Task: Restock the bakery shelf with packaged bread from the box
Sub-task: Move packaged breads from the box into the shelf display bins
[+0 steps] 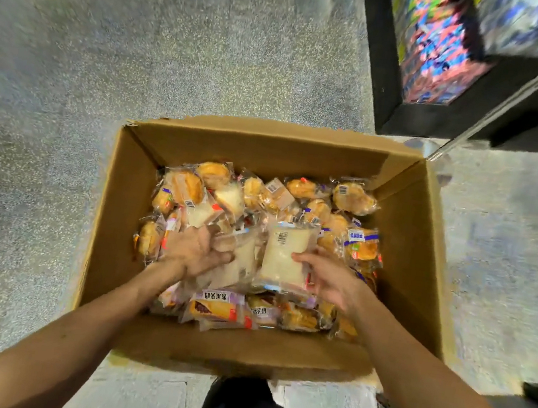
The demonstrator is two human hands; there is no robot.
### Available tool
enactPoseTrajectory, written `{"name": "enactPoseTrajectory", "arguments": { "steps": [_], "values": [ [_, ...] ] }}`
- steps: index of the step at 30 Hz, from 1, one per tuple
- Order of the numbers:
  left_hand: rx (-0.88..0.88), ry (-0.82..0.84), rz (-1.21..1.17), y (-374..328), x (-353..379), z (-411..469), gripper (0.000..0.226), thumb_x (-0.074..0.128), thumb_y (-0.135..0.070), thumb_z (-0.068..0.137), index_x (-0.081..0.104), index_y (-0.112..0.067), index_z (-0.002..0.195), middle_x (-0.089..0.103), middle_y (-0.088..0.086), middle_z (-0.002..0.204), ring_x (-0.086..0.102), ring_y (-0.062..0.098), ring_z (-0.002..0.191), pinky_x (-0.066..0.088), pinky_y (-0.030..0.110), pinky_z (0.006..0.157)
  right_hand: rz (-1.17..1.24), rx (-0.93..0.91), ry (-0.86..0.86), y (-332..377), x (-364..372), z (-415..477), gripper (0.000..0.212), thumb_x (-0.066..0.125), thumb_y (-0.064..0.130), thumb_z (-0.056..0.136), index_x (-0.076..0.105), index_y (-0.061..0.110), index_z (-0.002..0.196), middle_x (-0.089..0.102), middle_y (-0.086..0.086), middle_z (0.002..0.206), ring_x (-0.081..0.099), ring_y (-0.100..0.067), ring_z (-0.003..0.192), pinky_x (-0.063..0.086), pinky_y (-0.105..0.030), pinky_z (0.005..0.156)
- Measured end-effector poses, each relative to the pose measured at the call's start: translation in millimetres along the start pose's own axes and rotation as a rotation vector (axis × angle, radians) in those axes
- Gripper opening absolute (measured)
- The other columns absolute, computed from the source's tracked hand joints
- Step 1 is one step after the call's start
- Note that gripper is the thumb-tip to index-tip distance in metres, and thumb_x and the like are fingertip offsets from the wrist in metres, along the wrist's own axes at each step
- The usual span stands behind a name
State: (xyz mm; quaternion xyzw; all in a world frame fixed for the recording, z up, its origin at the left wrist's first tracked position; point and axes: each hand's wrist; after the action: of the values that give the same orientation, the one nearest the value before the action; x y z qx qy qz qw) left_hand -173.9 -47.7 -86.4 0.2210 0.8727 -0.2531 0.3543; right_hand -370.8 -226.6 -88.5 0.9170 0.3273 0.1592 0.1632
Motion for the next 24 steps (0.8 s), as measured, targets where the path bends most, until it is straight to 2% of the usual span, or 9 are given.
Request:
{"name": "enactPoseTrajectory", "arguments": {
  "steps": [2,4,6,9,11,13,15,18,24],
  "values": [
    [0.012,0.024,-0.167,-21.2,-5.1,-16.1,0.065,0.069,-0.058,0.082,0.051,-0.024,0.134,0.066,0.007,0.11,0.059,0.029,0.113,0.045,0.032,0.087,0.03,-0.053,-0.013,-6.1,-15.5,-24.2,0.04,0.068,0.004,0.089,0.055,0.017,0.124,0.068,-0.01,0.118,0.065,-0.027,0.108,0.058,-0.048,0.084],
    [0.035,0.015,-0.298,-45.7,-8.2,-32.5,0.047,0.075,-0.057,0.077,0.059,-0.025,0.107,0.067,0.006,0.115,0.06,0.026,0.112,0.048,0.033,0.089,0.061,-0.146,-0.015,-14.8,-31.2,-51.6,0.042,0.068,0.004,0.089,0.055,0.02,0.126,0.068,-0.009,0.119,0.065,-0.027,0.11,0.057,-0.051,0.088],
    [0.071,-0.001,-0.4,-76.3,-8.1,-50.3,0.047,0.078,-0.057,0.073,0.063,-0.021,0.098,0.07,0.004,0.106,0.066,0.017,0.092,0.052,0.029,0.071,0.04,-0.268,-0.064,-25.7,-47.5,-82.8,0.044,0.069,0.007,0.088,0.055,0.021,0.127,0.068,-0.007,0.121,0.066,-0.026,0.109,0.056,-0.051,0.091],
    [0.13,-0.021,-0.463,-132.9,0.5,-85.7,0.052,0.08,-0.053,0.074,0.065,-0.015,0.106,0.069,-0.001,0.099,0.064,0.01,0.079,0.047,0.022,0.059,-0.06,-0.493,-0.226,-48.4,-68.7,-133.2,0.036,0.075,0.009,0.084,0.06,0.015,0.116,0.069,-0.004,0.105,0.066,-0.019,0.091,0.057,-0.039,0.08],
    [0.203,-0.035,-0.518,-173.6,11.5,-115.3,0.036,0.081,-0.042,0.078,0.066,-0.018,0.099,0.068,-0.005,0.088,0.063,0.008,0.076,0.046,0.015,0.054,-0.077,-0.665,-0.342,-68.0,-85.0,-165.5,0.03,0.08,0.004,0.078,0.061,0.018,0.096,0.062,0.003,0.081,0.058,-0.011,0.069,0.049,-0.033,0.068],
    [0.281,-0.022,-0.585,-213.7,28.1,-148.6,0.016,0.082,-0.03,0.08,0.071,-0.02,0.087,0.07,-0.007,0.078,0.067,0.01,0.074,0.043,0.008,0.05,-0.092,-0.784,-0.422,-92.1,-101.7,-208.3,0.032,0.08,0.001,0.078,0.06,0.018,0.096,0.059,0.008,0.08,0.057,0.006,0.062,0.046,-0.017,0.065],
    [0.328,0.038,-0.646,-252.6,47.9,-184.6,0.015,0.08,-0.026,0.081,0.076,-0.015,0.09,0.075,0.001,0.083,0.071,0.018,0.077,0.049,0.015,0.058,-0.123,-0.876,-0.462,-121.4,-118.7,-251.4,0.03,0.079,0.019,0.083,0.062,0.02,0.108,0.061,0.008,0.099,0.06,0.011,0.089,0.048,-0.012,0.08],
    [0.405,0.146,-0.703,-308.2,79.8,-243.5,0.013,0.076,-0.018,0.082,0.075,-0.009,0.092,0.075,0.005,0.082,0.07,0.015,0.067,0.05,0.024,0.06,-0.199,-0.943,-0.634,-172.7,-155.1,-308.2,0.035,0.065,0.05,0.086,0.068,0.03,0.114,0.053,0.003,0.122,0.049,-0.007,0.121,0.038,-0.028,0.109],
    [0.653,0.311,-0.638,-401.7,150.9,-348.9,0.024,0.081,-0.03,0.067,0.07,-0.015,0.082,0.071,0.0,0.072,0.065,0.007,0.059,0.049,0.023,0.06,-0.291,-0.979,-1.056,-288.1,-230.0,-408.0,0.057,0.066,0.053,0.081,0.057,0.025,0.13,0.044,-0.001,0.132,0.045,-0.015,0.126,0.035,-0.024,0.105]
  ]
}}
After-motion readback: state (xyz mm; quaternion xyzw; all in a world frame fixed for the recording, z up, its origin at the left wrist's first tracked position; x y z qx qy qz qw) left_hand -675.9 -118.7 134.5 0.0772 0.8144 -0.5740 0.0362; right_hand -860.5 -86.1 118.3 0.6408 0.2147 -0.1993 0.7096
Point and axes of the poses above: each hand's wrist, its own z-axis towards the middle knuckle, its own x-axis out of the palm, y = z × x
